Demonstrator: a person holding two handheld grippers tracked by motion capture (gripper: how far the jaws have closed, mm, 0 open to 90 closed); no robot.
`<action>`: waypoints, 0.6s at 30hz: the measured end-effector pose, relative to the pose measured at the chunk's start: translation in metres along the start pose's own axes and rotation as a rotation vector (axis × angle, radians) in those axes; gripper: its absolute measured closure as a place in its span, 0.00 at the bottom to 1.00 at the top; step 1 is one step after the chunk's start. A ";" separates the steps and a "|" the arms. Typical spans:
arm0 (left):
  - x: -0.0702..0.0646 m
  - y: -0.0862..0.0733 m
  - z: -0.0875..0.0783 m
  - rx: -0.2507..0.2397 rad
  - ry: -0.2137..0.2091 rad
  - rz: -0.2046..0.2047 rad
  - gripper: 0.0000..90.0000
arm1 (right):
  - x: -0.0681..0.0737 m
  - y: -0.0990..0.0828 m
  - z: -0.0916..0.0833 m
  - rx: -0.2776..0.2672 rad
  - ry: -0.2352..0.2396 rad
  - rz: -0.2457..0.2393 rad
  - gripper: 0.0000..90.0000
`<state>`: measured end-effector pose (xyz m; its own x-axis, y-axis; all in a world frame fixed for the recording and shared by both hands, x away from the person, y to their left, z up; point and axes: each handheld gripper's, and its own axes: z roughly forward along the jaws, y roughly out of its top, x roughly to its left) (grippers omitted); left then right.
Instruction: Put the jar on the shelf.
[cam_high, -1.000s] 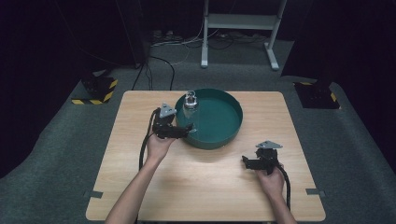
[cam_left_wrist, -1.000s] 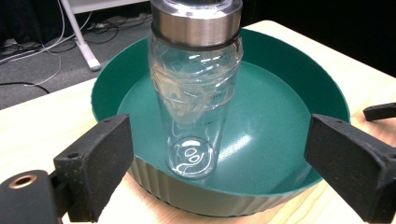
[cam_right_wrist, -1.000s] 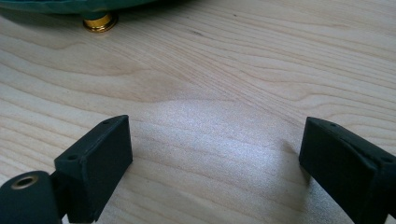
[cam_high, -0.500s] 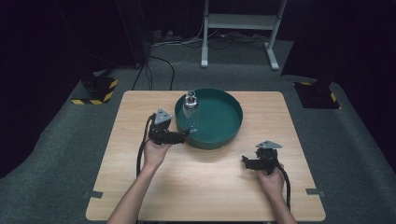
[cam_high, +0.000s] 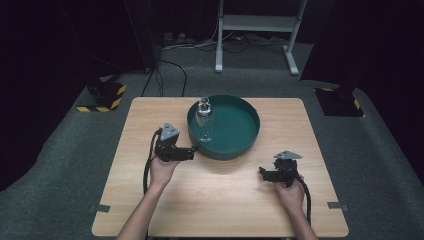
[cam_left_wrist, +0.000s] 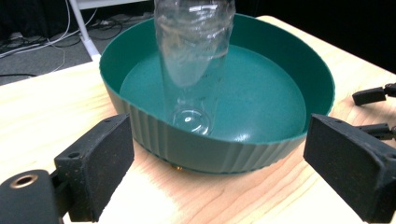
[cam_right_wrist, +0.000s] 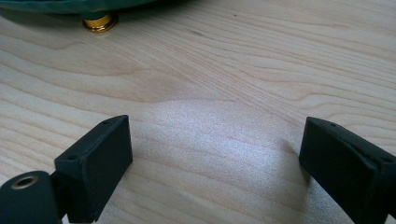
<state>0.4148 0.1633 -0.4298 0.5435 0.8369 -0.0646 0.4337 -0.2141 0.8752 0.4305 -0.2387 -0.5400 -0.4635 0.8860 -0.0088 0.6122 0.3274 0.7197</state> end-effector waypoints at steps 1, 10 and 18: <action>0.000 -0.001 -0.001 0.002 0.001 -0.003 0.10 | 0.000 0.000 0.000 0.000 0.000 -0.001 0.11; 0.002 -0.013 -0.005 0.005 0.005 -0.018 0.10 | 0.000 0.000 0.000 0.000 0.000 0.000 0.11; 0.001 -0.023 -0.004 0.019 0.016 -0.015 0.10 | 0.000 0.000 0.000 0.000 0.000 0.000 0.11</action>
<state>0.4025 0.1715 -0.4482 0.5255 0.8479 -0.0697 0.4553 -0.2111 0.8649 0.4304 -0.2386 -0.5400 -0.4632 0.8862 -0.0087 0.6123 0.3272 0.7197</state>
